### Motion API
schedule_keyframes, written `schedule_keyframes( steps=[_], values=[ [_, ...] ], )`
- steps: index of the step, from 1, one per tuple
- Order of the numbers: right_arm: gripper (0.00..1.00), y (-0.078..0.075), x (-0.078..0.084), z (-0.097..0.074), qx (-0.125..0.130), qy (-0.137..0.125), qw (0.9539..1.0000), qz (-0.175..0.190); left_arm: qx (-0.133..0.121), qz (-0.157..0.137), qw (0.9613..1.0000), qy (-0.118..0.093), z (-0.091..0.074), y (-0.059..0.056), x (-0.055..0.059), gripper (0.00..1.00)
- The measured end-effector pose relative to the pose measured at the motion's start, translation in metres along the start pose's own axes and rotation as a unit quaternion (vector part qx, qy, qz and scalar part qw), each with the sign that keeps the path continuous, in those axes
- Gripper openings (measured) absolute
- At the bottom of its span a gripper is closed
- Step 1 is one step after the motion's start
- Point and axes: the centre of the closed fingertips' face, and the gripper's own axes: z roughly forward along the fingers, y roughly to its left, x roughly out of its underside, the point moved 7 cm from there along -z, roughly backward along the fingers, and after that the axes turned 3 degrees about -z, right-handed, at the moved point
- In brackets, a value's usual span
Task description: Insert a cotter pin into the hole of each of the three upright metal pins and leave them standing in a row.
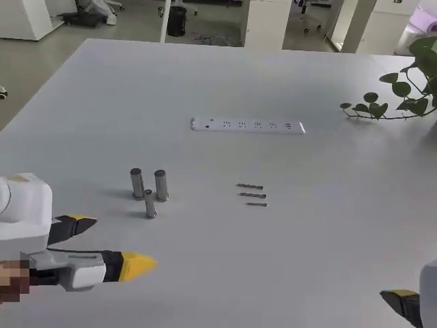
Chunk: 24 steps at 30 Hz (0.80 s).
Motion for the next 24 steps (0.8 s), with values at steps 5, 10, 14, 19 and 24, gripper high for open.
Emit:
schedule_keyframes(
  steps=[5,10,14,19,24],
  values=[
    [0.94,0.001,0.0,0.001,0.0,0.002,1.0,0.002,-0.012,0.014,0.9998,0.003,0.01,0.01,-0.006,0.78],
    [0.94,0.002,0.001,0.002,0.001,0.004,1.0,0.005,-0.019,0.036,0.9992,-0.005,0.019,0.017,-0.019,0.66],
    [0.94,0.002,0.002,0.003,0.002,0.005,1.0,0.008,-0.024,0.053,0.9983,-0.006,0.029,0.021,-0.027,0.58],
    [0.94,0.002,0.004,0.003,0.003,0.007,0.9999,0.013,-0.025,0.063,0.9977,-0.007,0.042,0.026,-0.033,0.5],
    [0.94,0.002,0.004,0.003,0.006,0.007,0.9998,0.016,-0.04,0.067,0.997,-0.007,0.055,0.032,-0.036,0.4]
  ],
)
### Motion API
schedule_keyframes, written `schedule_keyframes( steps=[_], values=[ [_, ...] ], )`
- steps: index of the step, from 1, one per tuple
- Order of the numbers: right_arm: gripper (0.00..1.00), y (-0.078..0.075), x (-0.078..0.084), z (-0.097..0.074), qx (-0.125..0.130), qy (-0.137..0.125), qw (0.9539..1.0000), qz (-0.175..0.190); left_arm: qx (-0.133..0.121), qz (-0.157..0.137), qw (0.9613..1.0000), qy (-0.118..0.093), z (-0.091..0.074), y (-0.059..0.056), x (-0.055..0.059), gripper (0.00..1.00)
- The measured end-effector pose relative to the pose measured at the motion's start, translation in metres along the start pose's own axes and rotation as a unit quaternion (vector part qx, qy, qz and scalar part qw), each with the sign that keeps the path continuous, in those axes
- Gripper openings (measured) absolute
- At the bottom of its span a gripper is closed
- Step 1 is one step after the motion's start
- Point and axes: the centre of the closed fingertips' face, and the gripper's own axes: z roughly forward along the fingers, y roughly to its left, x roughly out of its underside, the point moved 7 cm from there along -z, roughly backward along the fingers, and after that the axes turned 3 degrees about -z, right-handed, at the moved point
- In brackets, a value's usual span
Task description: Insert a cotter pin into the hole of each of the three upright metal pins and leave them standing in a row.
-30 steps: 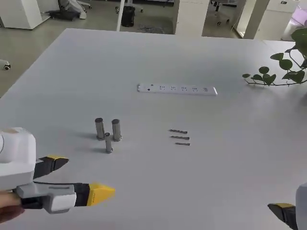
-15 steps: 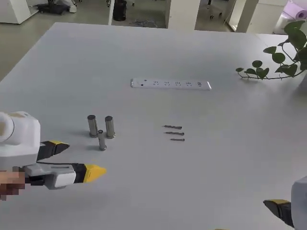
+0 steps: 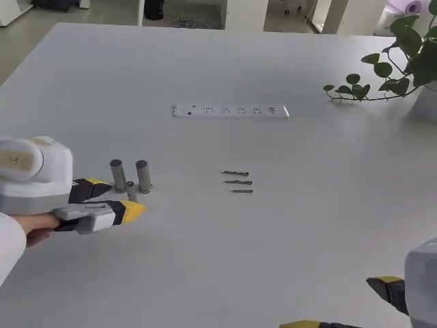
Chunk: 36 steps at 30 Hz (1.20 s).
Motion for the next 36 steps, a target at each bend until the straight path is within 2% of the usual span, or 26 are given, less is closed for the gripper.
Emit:
schedule_keyframes(
  steps=[6,8,9,12,16,22,25,26,29,31,33,36],
  values=[
    [0.94,-0.001,0.001,0.0,0.001,0.003,1.0,0.002,-0.014,-0.009,0.9998,0.005,0.011,0.007,0.003,0.39],
    [0.93,-0.001,0.002,0.0,0.002,0.003,1.0,0.004,-0.016,-0.025,0.9995,0.008,0.014,0.009,0.005,0.34],
    [0.93,-0.001,0.002,-0.001,0.002,0.004,1.0,0.005,-0.013,-0.026,0.9996,0.003,0.015,0.009,0.003,0.33],
    [0.93,-0.002,0.003,0.0,0.003,0.005,1.0,0.008,-0.015,-0.023,0.9996,-0.002,0.017,0.009,0.001,0.28],
    [0.93,-0.002,0.005,0.001,0.004,0.006,0.9999,0.014,-0.012,-0.018,0.9997,-0.011,0.019,0.009,-0.002,0.15],
    [0.92,-0.002,0.006,0.001,0.004,0.006,0.9998,0.017,-0.016,-0.007,0.9999,0.0,0.022,0.011,0.002,0.13],
    [0.92,-0.002,0.006,0.001,0.004,0.005,0.9998,0.019,-0.015,-0.008,0.9999,-0.001,0.023,0.01,0.002,0.12],
    [0.92,-0.002,0.006,0.001,0.004,0.006,0.9998,0.019,-0.009,0.003,1.0,-0.001,0.023,0.009,0.001,0.1],
    [0.92,-0.002,0.006,0.002,0.002,0.007,0.9998,0.019,-0.011,0.006,0.9999,0.0,0.023,0.008,0.001,0.08],
    [0.92,-0.002,0.006,0.002,0.001,0.006,0.9998,0.019,-0.011,-0.004,0.9999,0.001,0.024,0.009,0.001,0.08],
    [0.92,-0.002,0.006,0.002,0.001,0.006,0.9998,0.018,-0.008,0.002,1.0,-0.001,0.024,0.009,0.0,0.08],
    [0.92,-0.002,0.005,0.001,0.0,0.005,0.9998,0.018,-0.009,-0.009,0.9999,0.0,0.023,0.01,0.0,0.07]
  ],
)
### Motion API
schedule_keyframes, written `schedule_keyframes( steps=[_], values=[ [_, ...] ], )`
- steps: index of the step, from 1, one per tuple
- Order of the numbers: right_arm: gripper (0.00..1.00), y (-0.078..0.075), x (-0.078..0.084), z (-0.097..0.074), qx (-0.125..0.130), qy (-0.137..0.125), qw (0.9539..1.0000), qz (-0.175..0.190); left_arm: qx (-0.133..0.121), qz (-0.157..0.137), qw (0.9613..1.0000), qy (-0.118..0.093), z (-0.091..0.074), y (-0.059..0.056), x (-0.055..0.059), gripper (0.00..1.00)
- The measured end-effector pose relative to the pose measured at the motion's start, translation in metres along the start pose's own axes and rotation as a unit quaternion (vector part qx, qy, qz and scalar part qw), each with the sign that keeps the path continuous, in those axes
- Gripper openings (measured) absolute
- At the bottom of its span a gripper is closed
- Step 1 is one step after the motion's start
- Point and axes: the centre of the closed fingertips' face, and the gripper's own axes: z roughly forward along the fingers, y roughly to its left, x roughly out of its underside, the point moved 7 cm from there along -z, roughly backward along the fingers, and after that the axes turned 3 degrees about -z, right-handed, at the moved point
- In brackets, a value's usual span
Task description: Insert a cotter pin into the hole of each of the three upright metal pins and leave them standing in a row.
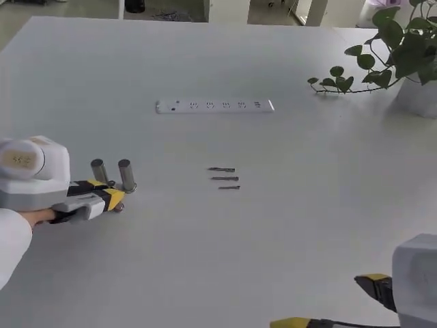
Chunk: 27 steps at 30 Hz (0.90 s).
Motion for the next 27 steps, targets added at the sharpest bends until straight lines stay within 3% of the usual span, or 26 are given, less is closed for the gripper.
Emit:
schedule_keyframes(
  steps=[4,8,10,12,14,17,22,27],
  values=[
    [0.92,0.0,-0.001,-0.001,-0.001,-0.002,1.0,0.0,-0.022,0.049,0.9986,-0.006,-0.005,0.001,-0.004,0.07],
    [0.92,0.001,-0.001,-0.001,-0.002,-0.005,1.0,-0.003,0.007,0.04,0.9986,-0.034,-0.013,-0.008,-0.015,0.07],
    [0.92,0.001,-0.002,-0.002,-0.001,-0.008,1.0,-0.004,0.01,0.044,0.9982,-0.039,-0.019,-0.011,-0.02,0.07],
    [0.92,0.003,-0.003,-0.003,-0.003,-0.012,0.9999,-0.005,0.018,0.052,0.9978,-0.037,-0.024,-0.017,-0.022,0.07],
    [0.92,0.004,-0.005,-0.003,-0.004,-0.017,0.9998,-0.009,0.044,0.062,0.9965,-0.036,-0.027,-0.025,-0.023,0.07],
    [0.92,0.007,-0.005,-0.003,-0.007,-0.022,0.9996,-0.014,0.052,0.089,0.9941,-0.032,-0.034,-0.036,-0.023,0.07],
    [0.92,0.012,-0.007,-0.003,-0.016,-0.041,0.9987,-0.026,0.079,0.101,0.9915,-0.021,-0.041,-0.061,-0.017,0.07],
    [0.98,0.013,-0.005,-0.003,-0.008,-0.031,0.9988,-0.036,0.094,0.119,0.9884,-0.006,-0.041,-0.08,-0.007,0.07]
  ],
)
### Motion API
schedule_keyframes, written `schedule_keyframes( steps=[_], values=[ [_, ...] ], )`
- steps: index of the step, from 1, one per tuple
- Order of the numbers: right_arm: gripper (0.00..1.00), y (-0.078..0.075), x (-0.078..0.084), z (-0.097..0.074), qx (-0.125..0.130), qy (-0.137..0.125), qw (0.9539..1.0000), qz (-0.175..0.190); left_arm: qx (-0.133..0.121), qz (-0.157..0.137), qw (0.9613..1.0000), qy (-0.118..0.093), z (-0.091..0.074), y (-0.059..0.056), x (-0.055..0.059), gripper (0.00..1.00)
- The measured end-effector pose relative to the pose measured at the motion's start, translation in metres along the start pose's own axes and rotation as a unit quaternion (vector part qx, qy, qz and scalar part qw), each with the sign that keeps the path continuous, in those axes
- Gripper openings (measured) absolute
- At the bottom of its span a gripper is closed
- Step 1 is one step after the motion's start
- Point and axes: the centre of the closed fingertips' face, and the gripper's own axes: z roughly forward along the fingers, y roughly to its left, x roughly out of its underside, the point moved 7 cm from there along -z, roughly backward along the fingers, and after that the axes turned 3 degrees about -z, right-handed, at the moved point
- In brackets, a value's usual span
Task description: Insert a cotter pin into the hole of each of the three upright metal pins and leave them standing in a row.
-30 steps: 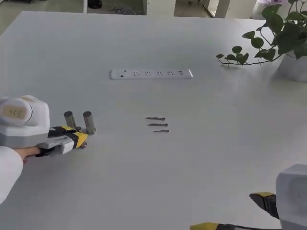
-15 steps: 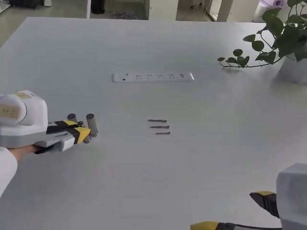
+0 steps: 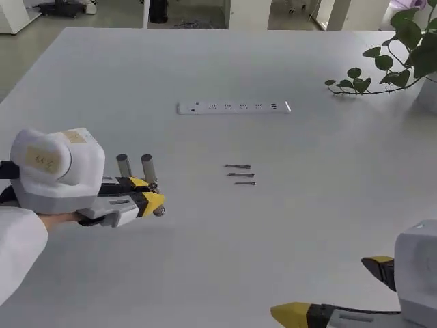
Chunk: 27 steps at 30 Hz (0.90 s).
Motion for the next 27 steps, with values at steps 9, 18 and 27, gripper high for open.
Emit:
schedule_keyframes(
  steps=[9,18,27],
  values=[
    [0.98,0.002,0.001,-0.002,-0.006,-0.014,0.9999,-0.006,0.021,0.006,0.9996,0.017,0.012,-0.031,0.015,0.07],
    [0.98,0.002,0.004,-0.004,-0.01,-0.019,0.9998,-0.006,0.033,-0.003,0.9992,0.021,0.023,-0.048,0.026,0.07],
    [0.98,-0.004,0.009,-0.006,-0.009,-0.018,0.9998,-0.003,0.041,0.005,0.9987,0.029,0.031,-0.058,0.035,0.07]
  ],
)
